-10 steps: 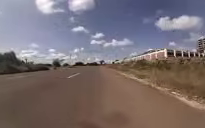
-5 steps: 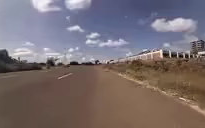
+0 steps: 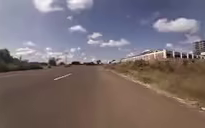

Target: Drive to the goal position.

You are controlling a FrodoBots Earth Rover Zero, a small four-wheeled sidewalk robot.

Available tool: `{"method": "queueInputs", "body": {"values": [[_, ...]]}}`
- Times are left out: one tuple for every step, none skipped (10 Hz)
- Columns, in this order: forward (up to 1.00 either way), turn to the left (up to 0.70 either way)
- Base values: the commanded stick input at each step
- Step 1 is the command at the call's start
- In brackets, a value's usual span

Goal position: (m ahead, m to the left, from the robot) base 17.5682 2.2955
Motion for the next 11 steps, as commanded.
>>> {"method": "queueInputs", "body": {"values": [[1.0, 0.05], [1.0, 0.05], [1.0, 0.05], [1.0, 0.05], [1.0, 0.05], [1.0, 0.05], [1.0, 0.05], [1.0, 0.05], [1.0, 0.05], [1.0, 0.05], [1.0, 0.05]]}}
